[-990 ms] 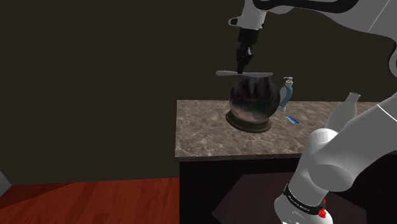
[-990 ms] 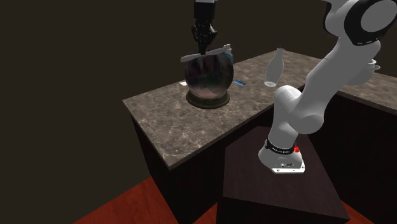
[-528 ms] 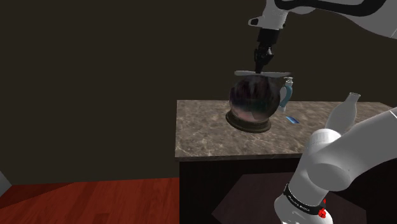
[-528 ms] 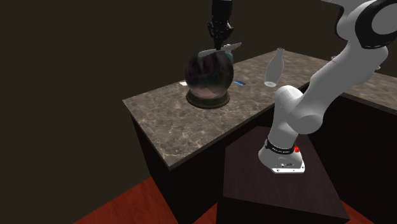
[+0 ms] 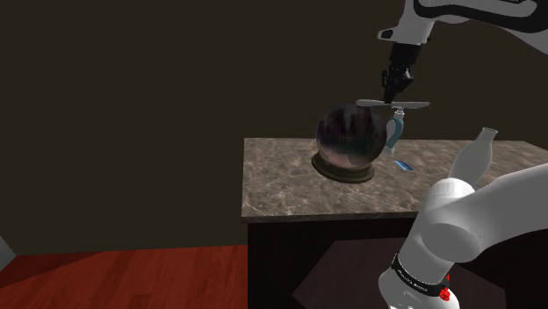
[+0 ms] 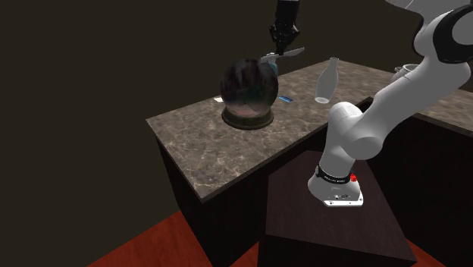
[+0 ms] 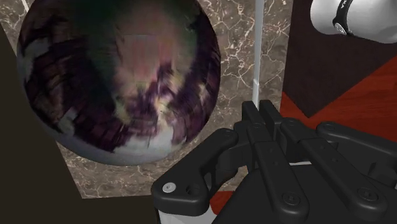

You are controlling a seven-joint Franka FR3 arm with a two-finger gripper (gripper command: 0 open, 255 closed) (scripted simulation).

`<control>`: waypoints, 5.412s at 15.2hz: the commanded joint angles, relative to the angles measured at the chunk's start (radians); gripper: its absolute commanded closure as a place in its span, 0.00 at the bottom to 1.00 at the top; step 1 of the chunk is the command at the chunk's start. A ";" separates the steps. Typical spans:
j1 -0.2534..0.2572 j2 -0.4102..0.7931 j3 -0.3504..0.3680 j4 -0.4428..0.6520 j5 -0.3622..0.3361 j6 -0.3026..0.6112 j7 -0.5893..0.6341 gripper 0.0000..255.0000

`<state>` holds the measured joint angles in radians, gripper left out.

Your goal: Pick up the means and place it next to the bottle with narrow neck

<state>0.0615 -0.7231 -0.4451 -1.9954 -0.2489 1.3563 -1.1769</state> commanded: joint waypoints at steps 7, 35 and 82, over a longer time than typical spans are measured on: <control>-0.044 -0.072 -0.118 0.034 -0.109 -0.067 -0.169 1.00; -0.115 -0.215 -0.328 -0.195 -0.302 0.095 -0.315 1.00; -0.152 -0.237 -0.662 -0.617 -0.578 0.541 -0.261 1.00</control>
<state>-0.0908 -0.9600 -1.1074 -2.6127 -0.8263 1.8967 -1.4378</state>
